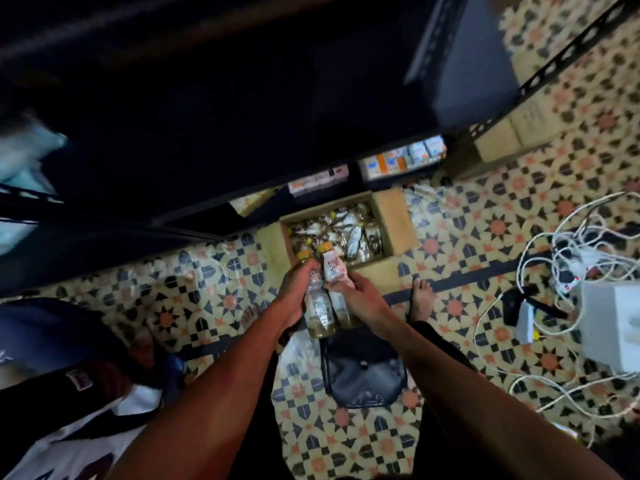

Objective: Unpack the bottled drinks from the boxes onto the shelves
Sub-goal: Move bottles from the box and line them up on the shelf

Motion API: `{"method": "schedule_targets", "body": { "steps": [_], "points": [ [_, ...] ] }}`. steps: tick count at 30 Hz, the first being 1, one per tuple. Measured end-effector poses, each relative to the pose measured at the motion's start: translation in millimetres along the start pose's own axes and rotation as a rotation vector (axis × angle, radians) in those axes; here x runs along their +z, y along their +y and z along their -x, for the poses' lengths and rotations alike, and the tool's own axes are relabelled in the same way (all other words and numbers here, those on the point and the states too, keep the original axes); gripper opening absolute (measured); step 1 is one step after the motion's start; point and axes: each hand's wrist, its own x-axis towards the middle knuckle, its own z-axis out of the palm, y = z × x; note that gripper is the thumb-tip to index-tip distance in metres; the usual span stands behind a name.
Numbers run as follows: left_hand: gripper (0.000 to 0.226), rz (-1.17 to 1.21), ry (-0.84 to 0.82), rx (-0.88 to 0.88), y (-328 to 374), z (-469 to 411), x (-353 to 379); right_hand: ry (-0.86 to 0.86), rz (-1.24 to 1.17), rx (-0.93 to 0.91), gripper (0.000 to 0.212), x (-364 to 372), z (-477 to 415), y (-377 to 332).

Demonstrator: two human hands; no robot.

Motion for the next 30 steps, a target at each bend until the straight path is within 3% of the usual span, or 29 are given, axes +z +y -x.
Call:
{"method": "schedule_targets", "body": {
  "steps": [6, 9, 11, 15, 20, 30],
  "points": [
    [0.053, -0.013, 0.015, 0.105, 34, 82, -14, -0.001, 0.038, -0.070, 0.013, 16, 73, -56],
    [0.060, -0.005, 0.018, 0.194, 49, 115, -21, -0.023, 0.102, -0.131, 0.035, 22, 95, -76],
    [0.050, -0.001, -0.020, 0.251, 65, 147, -22, -0.035, 0.117, -0.168, 0.050, 23, 106, -90],
    [0.022, 0.071, -0.028, 0.371, 94, 191, -27, -0.065, 0.117, -0.271, 0.026, 27, 135, -132],
    [0.009, 0.100, -0.078, 0.540, 135, 228, -36, -0.111, 0.175, -0.390, 0.028, 33, 161, -190],
    [0.024, 0.094, -0.121, 0.823, 227, 301, -44, -0.167, 0.197, -0.646, 0.033, 40, 202, -303]
  ]
}}
